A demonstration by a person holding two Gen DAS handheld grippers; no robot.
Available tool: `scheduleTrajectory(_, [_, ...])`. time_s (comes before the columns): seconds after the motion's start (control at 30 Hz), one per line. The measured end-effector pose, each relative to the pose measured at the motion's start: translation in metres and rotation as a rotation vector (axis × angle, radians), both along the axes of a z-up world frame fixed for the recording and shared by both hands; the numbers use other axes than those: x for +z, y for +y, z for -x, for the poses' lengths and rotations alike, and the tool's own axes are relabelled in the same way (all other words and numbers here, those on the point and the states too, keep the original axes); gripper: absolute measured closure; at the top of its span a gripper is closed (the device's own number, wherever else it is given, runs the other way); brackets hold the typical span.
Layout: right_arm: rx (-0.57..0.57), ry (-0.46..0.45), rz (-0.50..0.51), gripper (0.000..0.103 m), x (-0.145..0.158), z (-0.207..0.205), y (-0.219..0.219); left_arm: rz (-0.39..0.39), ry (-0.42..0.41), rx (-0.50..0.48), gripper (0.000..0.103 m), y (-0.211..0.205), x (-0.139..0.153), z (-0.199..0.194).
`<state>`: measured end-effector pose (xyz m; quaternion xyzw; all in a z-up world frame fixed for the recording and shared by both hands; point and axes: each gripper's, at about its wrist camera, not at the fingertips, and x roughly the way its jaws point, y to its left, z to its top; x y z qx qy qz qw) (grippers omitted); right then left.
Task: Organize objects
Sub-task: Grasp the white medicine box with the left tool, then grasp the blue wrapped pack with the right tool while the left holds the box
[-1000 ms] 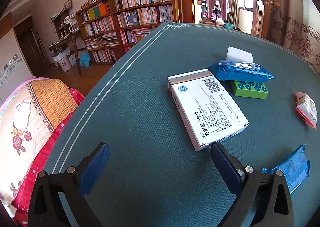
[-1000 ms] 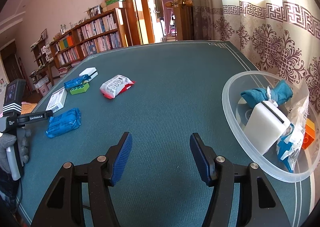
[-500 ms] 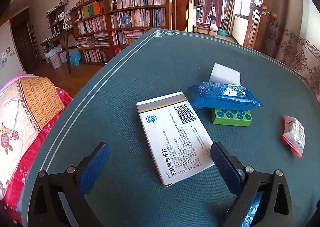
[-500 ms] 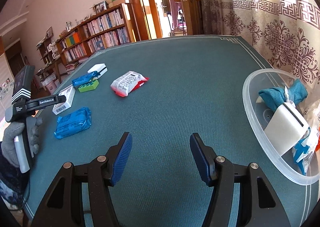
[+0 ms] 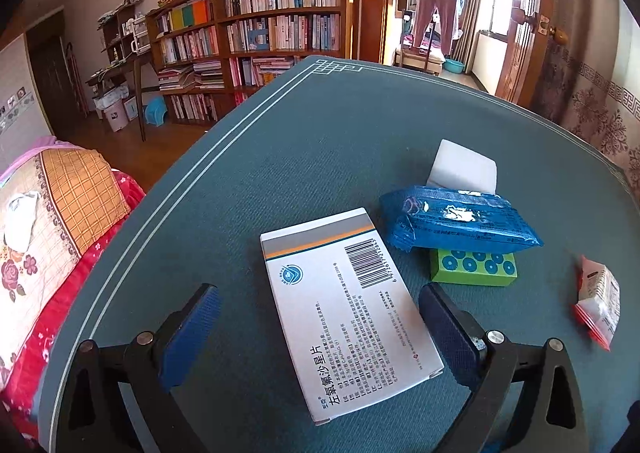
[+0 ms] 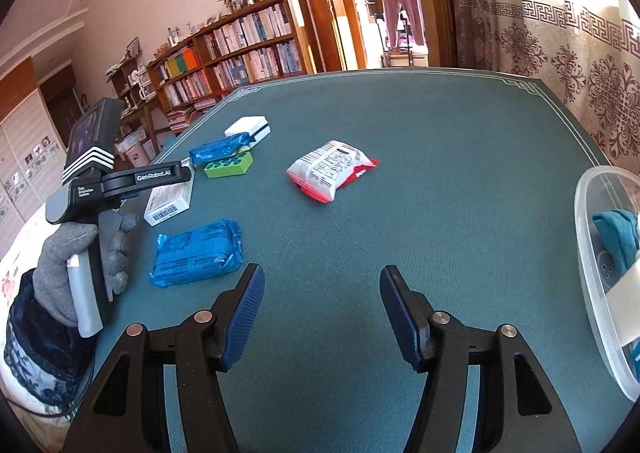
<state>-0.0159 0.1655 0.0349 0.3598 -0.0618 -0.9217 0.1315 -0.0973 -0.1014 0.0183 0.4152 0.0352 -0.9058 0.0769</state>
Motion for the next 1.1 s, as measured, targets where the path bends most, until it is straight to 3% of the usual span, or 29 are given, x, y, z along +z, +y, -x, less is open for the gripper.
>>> scheduleTrajectory(0.07, [0.041,0.003,0.012,0.041,0.001,0.007,-0.01,-0.03,-0.028,-0.003,0.023,-0.005,-0.005,0.003])
scheduleTrajectory(0.2, [0.114,-0.014,0.058,0.041,0.001,0.026,-0.029,-0.035,-0.021,-0.006,0.036,-0.008,-0.004,0.001])
scheduleTrajectory(0.47, [0.256,-0.029,0.105,0.041,0.003,0.064,-0.072,-0.05,-0.01,-0.031,0.037,-0.004,-0.003,-0.002])
scheduleTrajectory(0.73, [0.365,-0.106,0.113,0.041,-0.01,0.101,-0.104,-0.068,-0.005,-0.033,0.037,-0.008,-0.002,-0.001])
scheduleTrajectory(1.1, [0.51,-0.172,0.062,0.041,-0.027,0.054,-0.1,-0.064,0.0,-0.03,0.037,-0.009,-0.003,-0.002])
